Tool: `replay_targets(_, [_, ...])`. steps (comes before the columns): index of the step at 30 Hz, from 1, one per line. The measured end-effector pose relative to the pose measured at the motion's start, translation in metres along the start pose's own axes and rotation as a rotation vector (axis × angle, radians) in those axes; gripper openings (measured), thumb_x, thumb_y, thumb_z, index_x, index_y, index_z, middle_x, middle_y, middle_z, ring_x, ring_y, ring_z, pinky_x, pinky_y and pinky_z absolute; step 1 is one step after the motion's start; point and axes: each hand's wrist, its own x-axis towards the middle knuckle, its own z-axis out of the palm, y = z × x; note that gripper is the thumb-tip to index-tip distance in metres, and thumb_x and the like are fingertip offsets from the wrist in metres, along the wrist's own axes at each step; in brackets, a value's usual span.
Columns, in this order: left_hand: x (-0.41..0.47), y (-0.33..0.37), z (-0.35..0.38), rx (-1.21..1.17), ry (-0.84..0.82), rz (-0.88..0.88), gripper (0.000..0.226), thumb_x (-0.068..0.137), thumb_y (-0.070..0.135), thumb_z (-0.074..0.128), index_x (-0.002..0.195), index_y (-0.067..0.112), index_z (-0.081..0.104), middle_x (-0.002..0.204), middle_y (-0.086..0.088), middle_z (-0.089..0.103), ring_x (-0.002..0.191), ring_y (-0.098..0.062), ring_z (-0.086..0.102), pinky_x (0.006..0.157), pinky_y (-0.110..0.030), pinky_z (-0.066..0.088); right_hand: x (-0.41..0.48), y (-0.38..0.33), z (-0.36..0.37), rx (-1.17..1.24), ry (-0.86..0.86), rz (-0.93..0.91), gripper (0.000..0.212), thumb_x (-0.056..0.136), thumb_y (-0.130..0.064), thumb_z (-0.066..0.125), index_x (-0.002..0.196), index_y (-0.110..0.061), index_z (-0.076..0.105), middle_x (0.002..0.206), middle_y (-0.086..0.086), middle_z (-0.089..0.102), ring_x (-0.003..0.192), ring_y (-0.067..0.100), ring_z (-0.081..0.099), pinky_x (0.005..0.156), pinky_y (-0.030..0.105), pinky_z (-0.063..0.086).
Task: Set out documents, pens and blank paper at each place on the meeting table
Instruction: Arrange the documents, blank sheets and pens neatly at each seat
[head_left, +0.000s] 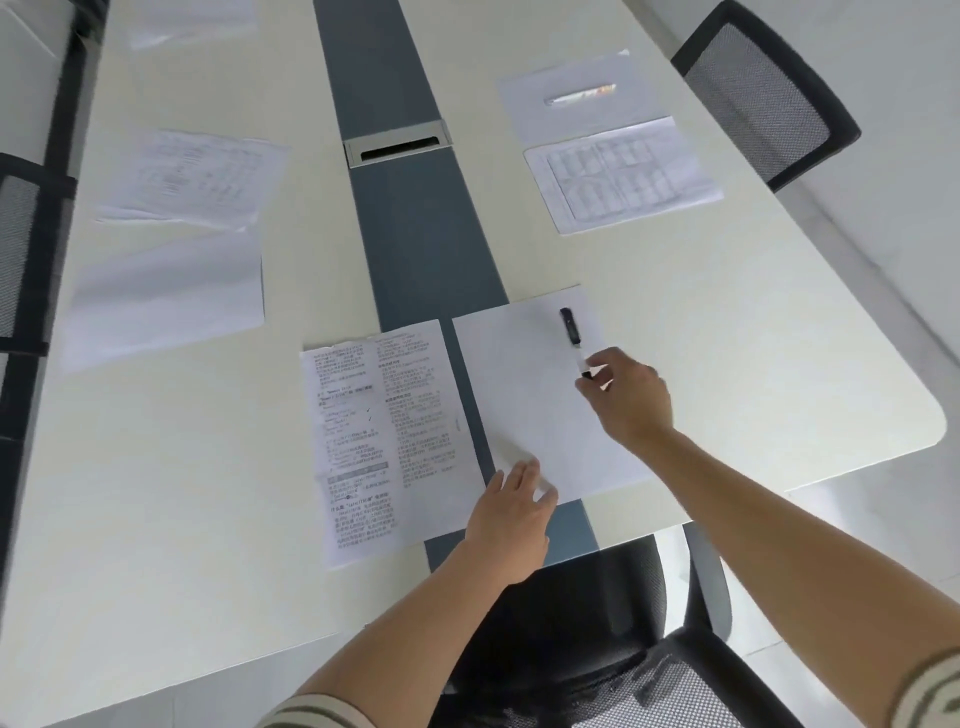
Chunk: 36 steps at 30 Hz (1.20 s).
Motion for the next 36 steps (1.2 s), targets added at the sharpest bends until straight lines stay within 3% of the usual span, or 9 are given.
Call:
replay_targets(4, [-0.002,0.000,0.000,-0.009,0.011,0.003,0.059,0.096,0.037,0.050,0.148,0.020,0.027,0.161,-0.014,0.007,0.149,-0.035,0.010,0.119,-0.047,0.014,0.007,-0.005,0.040,-0.090,-0.150,0.035,0.029,0.090,-0.030,0.062,0.117,-0.019,0.060,0.104,0.002,0.072,0.095,0.028,0.064,0.080,0.035,0.052])
replay_targets(7, [-0.005,-0.007,0.002,-0.065,0.088,-0.036,0.057,0.098,0.037,0.046,0.149,0.021,0.025,0.162,-0.013,0.006,0.149,-0.032,0.006,0.119,-0.042,0.009,0.009,0.003,0.046,-0.126,-0.190,0.014,0.037,0.088,-0.040,0.064,0.117,-0.017,0.059,0.105,0.003,0.069,0.096,0.027,0.064,0.078,0.034,0.050])
replay_targets(11, [-0.009,-0.028,0.005,-0.078,0.159,-0.130,0.061,0.100,0.032,0.044,0.152,0.020,0.014,0.162,-0.013,-0.002,0.150,-0.032,-0.002,0.120,-0.042,0.004,-0.009,0.027,0.031,-0.320,-0.021,-0.247,0.062,0.087,-0.055,0.058,0.138,-0.021,0.047,0.136,0.005,0.054,0.126,0.027,0.049,0.086,0.042,0.051])
replay_targets(14, [-0.008,-0.038,0.011,-0.043,0.115,-0.138,0.060,0.100,0.032,0.043,0.152,0.019,0.015,0.162,-0.015,-0.002,0.149,-0.033,-0.004,0.120,-0.044,0.003,-0.028,0.053,0.028,-0.508,-0.215,-0.328,0.084,0.085,-0.067,0.049,0.154,-0.029,0.021,0.163,0.008,0.015,0.151,0.028,0.011,0.115,0.047,0.029])
replay_targets(16, [-0.005,-0.038,0.013,-0.047,0.090,-0.132,0.059,0.101,0.031,0.042,0.152,0.019,0.016,0.162,-0.015,0.000,0.149,-0.033,-0.003,0.120,-0.045,0.003,-0.029,0.065,0.030,-0.571,-0.338,-0.306,0.089,0.082,-0.075,0.036,0.155,-0.033,0.009,0.165,0.004,-0.001,0.152,0.022,-0.005,0.121,0.041,0.014])
replay_targets(21, [-0.002,-0.036,0.012,-0.059,0.097,-0.145,0.057,0.100,0.031,0.042,0.151,0.019,0.018,0.162,-0.016,0.001,0.149,-0.032,-0.001,0.120,-0.044,0.003,-0.017,0.063,0.026,-0.559,-0.365,-0.325,0.089,0.085,-0.071,0.043,0.155,-0.033,0.005,0.165,0.001,-0.007,0.151,0.019,-0.011,0.123,0.038,0.007])
replay_targets(30, [-0.005,-0.036,0.009,-0.075,0.107,-0.161,0.057,0.100,0.033,0.042,0.151,0.019,0.020,0.162,-0.015,0.003,0.150,-0.031,-0.001,0.120,-0.041,0.002,-0.019,0.058,0.023,-0.510,-0.357,-0.299,0.089,0.085,-0.068,0.051,0.155,-0.030,0.010,0.165,0.002,-0.002,0.152,0.020,-0.006,0.122,0.039,0.012])
replay_targets(33, [-0.020,-0.034,-0.004,-0.191,0.186,-0.208,0.049,0.101,0.034,0.037,0.147,0.019,0.029,0.161,-0.011,0.015,0.149,-0.027,0.009,0.121,-0.038,0.006,-0.029,0.048,0.016,-0.402,-0.226,-0.312,0.070,0.090,-0.056,0.053,0.149,-0.025,0.032,0.160,0.003,0.026,0.148,0.024,0.023,0.115,0.042,0.029])
replay_targets(36, [-0.056,-0.036,-0.021,-0.423,0.296,-0.309,0.039,0.101,0.033,0.038,0.137,0.022,0.046,0.146,0.000,0.044,0.134,-0.018,0.039,0.113,-0.030,0.027,-0.053,0.028,0.009,-0.223,-0.183,-0.272,0.040,0.094,-0.041,0.055,0.129,-0.021,0.059,0.126,-0.001,0.065,0.115,0.019,0.061,0.099,0.039,0.050])
